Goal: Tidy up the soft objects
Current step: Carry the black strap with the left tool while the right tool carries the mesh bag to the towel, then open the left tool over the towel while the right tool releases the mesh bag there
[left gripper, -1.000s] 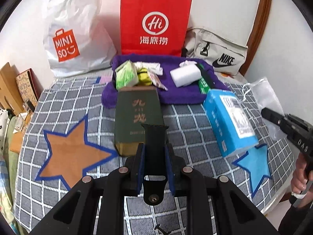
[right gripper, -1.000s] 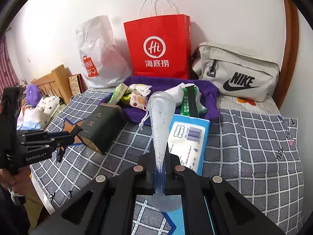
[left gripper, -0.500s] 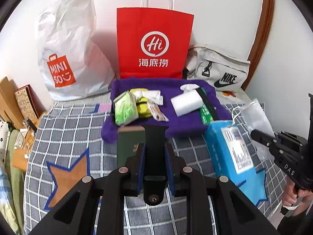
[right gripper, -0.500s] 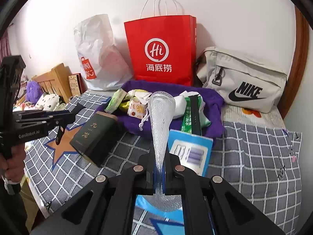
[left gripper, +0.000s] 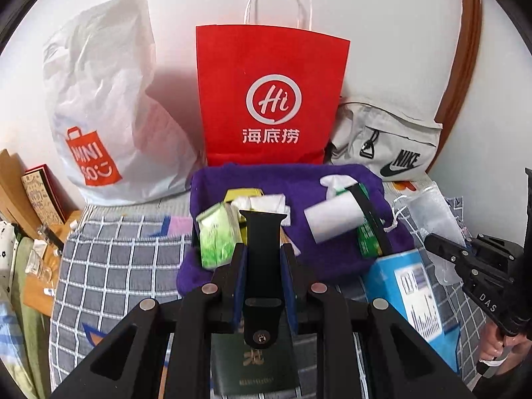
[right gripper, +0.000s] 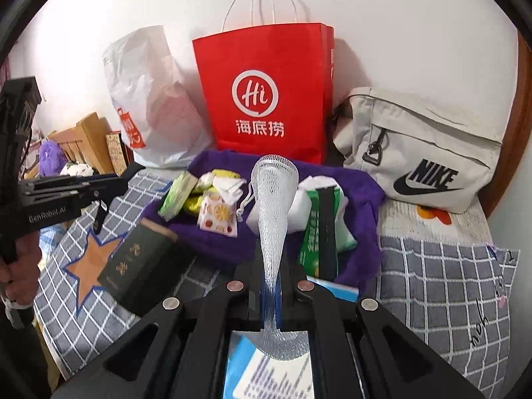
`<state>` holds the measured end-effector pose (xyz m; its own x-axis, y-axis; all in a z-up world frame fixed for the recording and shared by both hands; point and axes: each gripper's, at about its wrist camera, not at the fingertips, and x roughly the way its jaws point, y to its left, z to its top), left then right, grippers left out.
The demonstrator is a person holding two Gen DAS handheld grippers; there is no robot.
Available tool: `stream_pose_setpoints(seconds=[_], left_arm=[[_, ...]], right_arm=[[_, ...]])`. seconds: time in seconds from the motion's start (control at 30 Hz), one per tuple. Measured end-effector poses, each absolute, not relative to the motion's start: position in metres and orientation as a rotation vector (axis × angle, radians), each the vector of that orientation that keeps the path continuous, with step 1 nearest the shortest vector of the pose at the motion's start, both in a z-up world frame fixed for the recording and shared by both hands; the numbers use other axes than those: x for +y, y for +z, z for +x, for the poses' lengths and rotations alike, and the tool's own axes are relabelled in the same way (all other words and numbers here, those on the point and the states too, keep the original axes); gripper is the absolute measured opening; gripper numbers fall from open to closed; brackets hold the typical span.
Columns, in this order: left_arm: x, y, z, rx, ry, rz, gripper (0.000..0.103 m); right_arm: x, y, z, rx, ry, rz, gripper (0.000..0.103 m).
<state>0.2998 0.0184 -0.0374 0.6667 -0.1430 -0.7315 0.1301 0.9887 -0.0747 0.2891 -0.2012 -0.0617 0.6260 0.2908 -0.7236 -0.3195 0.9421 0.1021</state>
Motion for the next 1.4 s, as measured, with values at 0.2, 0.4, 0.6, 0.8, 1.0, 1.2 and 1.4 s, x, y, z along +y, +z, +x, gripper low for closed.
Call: stream_pose_setpoints(seconds=[0.2,0.4,0.6,0.8,1.0,1.2,1.4], left_arm=[[0.017,-0.042,0.328,0.841,-0.160,-0.015,0.019],[0.015,-0.048,0.353,0.862,-0.160,-0.011,0.019],[0.013,-0.054,0.375,0.872,-0.159,0.005,0.019],[0.010,-0.071,0.396,0.905,-0.164,0.001,0.019],[0.005,-0.083,0.409,0.925,-0.176,0.010,0.019],[0.004,-0.094,0.417,0.954,-0.186,0.006,0.019],[0.002,-0.105,0.424,0.984,-0.204,-0.008,0.019]], right_arm=[[-0.198,-0.061,0.320,0.823,0.350,-0.034,0.004],[-0.196,-0.061,0.349,0.821,0.344,-0.047,0.004],[-0.196,-0.068,0.378,0.839,0.325,-0.064,0.004],[-0.198,-0.090,0.397,0.883,0.312,-0.072,0.004],[-0.202,-0.112,0.413,0.933,0.291,-0.083,0.004],[-0.201,-0.121,0.423,0.952,0.285,-0.095,0.004],[-0.200,-0.134,0.428,0.998,0.291,-0.097,0.004]])
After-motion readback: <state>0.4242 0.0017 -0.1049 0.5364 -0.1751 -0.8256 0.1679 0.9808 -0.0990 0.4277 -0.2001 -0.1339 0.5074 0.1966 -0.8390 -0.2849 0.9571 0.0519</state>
